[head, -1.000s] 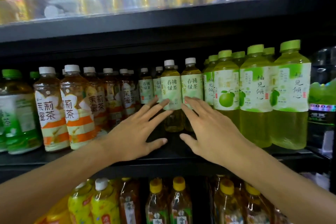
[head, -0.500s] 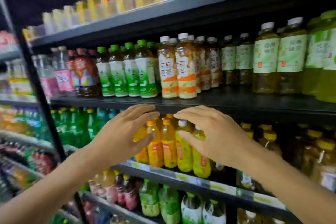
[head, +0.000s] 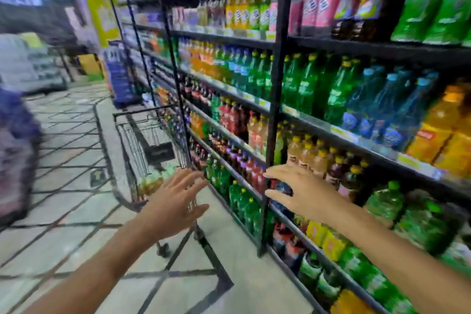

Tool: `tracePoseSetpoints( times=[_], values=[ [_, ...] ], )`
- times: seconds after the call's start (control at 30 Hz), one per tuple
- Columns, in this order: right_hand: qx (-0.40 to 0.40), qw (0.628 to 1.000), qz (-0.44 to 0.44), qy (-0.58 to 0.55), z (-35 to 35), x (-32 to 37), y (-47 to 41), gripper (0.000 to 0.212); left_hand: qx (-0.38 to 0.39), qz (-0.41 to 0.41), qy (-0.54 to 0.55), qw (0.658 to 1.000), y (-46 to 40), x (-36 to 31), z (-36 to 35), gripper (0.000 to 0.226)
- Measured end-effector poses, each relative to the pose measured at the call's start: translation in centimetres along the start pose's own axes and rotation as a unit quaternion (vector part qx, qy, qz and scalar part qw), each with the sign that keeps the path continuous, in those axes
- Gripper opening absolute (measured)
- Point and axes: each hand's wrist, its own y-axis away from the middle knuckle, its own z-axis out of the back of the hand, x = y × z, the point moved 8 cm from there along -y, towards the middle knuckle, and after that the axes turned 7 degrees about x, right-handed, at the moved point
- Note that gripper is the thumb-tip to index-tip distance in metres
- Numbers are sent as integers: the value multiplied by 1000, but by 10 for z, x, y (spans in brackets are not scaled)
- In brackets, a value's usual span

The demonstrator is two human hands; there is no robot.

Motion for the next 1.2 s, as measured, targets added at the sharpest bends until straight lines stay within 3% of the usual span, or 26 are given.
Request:
tracePoseSetpoints(
  times=[0.13, 0.37, 0.77, 1.2],
  values=[
    [50, 998, 27, -28, -63, 41, -58, 49, 39, 89, 29, 995, 59, 76, -51, 64],
    [143, 987, 44, -56, -156, 74, -167, 51, 98, 206, 74, 971, 108, 185, -130, 73],
    [233, 963, 8, -138, -273, 70, -396, 53, 174, 301, 134, 928, 26, 355, -216, 84],
    [272, 950, -14, -156, -361, 79, -606, 50, 206, 258, 160, 930, -104, 531, -297, 69]
  ],
)
